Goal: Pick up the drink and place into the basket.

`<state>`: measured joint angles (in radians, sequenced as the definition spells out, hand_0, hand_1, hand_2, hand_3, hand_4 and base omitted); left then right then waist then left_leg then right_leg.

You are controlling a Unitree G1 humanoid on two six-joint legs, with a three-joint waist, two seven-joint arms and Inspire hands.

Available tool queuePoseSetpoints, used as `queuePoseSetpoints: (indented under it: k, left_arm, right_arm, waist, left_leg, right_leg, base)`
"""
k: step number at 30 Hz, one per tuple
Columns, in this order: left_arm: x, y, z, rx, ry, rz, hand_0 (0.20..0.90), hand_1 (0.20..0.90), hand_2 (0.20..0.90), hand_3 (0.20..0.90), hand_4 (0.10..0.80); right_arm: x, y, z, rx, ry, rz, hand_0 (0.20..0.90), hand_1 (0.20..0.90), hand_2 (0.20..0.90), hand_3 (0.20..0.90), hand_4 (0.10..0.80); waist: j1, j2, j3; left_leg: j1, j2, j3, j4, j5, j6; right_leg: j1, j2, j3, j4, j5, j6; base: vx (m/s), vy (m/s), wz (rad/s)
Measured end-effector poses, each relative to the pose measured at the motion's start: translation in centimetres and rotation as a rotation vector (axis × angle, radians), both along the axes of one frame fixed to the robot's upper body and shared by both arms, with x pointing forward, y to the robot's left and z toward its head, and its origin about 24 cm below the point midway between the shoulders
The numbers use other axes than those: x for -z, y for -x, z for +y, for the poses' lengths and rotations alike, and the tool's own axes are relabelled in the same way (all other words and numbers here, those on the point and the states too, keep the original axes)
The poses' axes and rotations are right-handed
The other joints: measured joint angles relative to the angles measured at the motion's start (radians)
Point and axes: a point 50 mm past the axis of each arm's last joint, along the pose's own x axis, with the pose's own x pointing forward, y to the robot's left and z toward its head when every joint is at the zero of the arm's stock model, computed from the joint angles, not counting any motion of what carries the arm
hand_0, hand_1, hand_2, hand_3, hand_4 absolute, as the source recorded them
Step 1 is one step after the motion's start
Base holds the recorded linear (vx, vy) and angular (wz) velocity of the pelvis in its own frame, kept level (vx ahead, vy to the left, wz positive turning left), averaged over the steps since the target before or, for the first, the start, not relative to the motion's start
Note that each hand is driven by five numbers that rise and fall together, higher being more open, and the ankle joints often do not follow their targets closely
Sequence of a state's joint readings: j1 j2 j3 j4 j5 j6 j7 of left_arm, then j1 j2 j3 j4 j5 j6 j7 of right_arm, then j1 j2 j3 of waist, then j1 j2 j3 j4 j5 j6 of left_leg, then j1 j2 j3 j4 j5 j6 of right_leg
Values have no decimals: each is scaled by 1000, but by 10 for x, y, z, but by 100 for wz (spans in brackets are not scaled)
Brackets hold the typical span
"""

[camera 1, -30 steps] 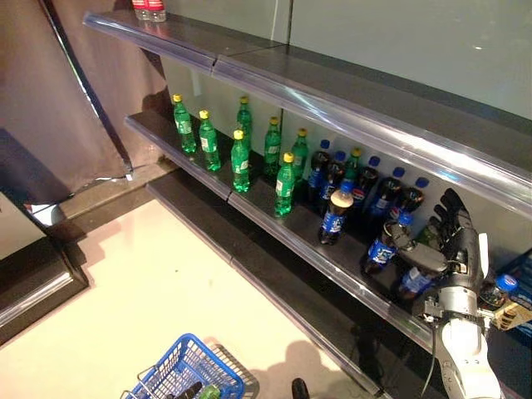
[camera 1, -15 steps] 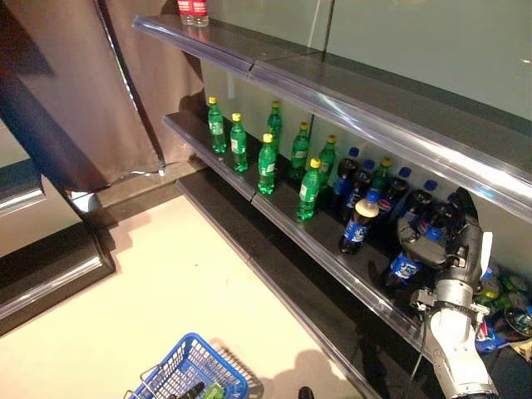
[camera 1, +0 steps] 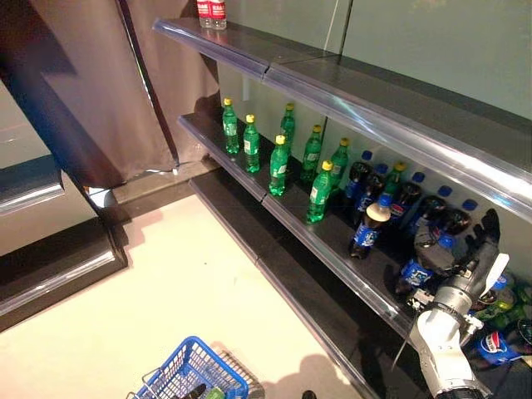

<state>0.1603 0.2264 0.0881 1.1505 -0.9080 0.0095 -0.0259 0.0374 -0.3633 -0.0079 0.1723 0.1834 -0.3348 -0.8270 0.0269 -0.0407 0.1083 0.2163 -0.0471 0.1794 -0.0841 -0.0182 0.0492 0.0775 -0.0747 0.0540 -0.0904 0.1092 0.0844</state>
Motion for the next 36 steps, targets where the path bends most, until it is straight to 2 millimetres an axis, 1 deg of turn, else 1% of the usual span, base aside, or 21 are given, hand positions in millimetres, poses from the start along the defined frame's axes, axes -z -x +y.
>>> queuePoseSetpoints:
  k: [5, 11, 13, 18, 21, 24, 28, 31, 36]
  left_arm:
    - [0, 1, -2, 3, 6, 3, 300, 300, 300, 200, 100]
    - [0, 0, -2, 4, 6, 2, 300, 300, 300, 200, 100]
    - [0, 0, -2, 6, 6, 2, 300, 300, 300, 200, 100]
    - [0, -2, -2, 32, 4, 0, 300, 300, 300, 200, 100]
    - [0, -3, -2, 40, 3, 0, 300, 300, 300, 200, 100]
    - [0, -2, -2, 38, 5, 2, 300, 300, 300, 200, 100]
    - [0, -2, -2, 39, 7, 4, 300, 300, 300, 200, 100]
    - [0, -2, -2, 42, 8, 4, 300, 300, 300, 200, 100]
    - [0, -2, -3, 47, 10, 6, 300, 300, 300, 200, 100]
  right_arm:
    - [-5, -4, 0, 45, 19, -29, 900, 900, 900, 900, 800]
    - [-2, -5, -1, 51, 16, -16, 900, 900, 900, 900, 800]
    - [0, -8, -2, 56, 13, -2, 900, 900, 900, 900, 800]
    - [7, -10, -3, 68, -33, 18, 900, 900, 900, 900, 800]
    - [13, -11, -3, 70, -36, 46, 900, 900, 900, 900, 800]
    - [14, -11, -3, 73, -46, 48, 900, 900, 900, 900, 800]
    - [21, -14, -6, 95, -74, 79, 900, 900, 900, 900, 800]
    - [31, -10, -10, 120, -103, 120, 900, 900, 900, 900, 800]
    - [36, -8, -13, 149, -104, 141, 900, 900, 900, 900, 800]
  waist:
    - [-1, 7, 5]
    - [3, 7, 5]
    - [7, 6, 4]
    - [27, 7, 5]
    - [29, 7, 5]
    - [34, 10, 7]
    - [39, 10, 7]
    - [40, 11, 8]
    - [43, 15, 10]
  left_leg:
    - [6, 0, 0, 0, -2, -2]
    - [6, -1, -2, 0, 0, 0]
    - [6, -1, -3, 0, 0, 0]
    - [6, -1, -7, 0, 0, 0]
    - [7, -2, -24, 0, 0, 0]
    - [8, -2, -27, 0, 0, 0]
    - [9, -2, -29, 0, 0, 0]
    - [9, -2, -38, 0, 0, 0]
    - [11, -1, -50, 0, 0, 0]
  right_leg:
    - [7, -1, -1, 0, -9, 7]
    - [7, -2, -3, 0, -8, 7]
    - [8, -2, -4, 0, -5, 2]
    - [9, -2, -8, 0, -5, 1]
    - [17, -5, -23, 0, -8, 1]
    - [19, -6, -26, 0, -9, 1]
    - [21, -6, -30, 0, -9, 1]
    - [26, -8, -41, 0, -11, 1]
    - [32, -8, -50, 0, -13, 1]
  base:
    - [0, 0, 0]
    - [0, 0, 0]
    - [0, 0, 0]
    - [22, -2, 3]
    - [32, -4, 14]
    - [31, -3, 5]
    - [38, -4, 2]
    - [39, 0, 9]
    - [37, -5, 7]
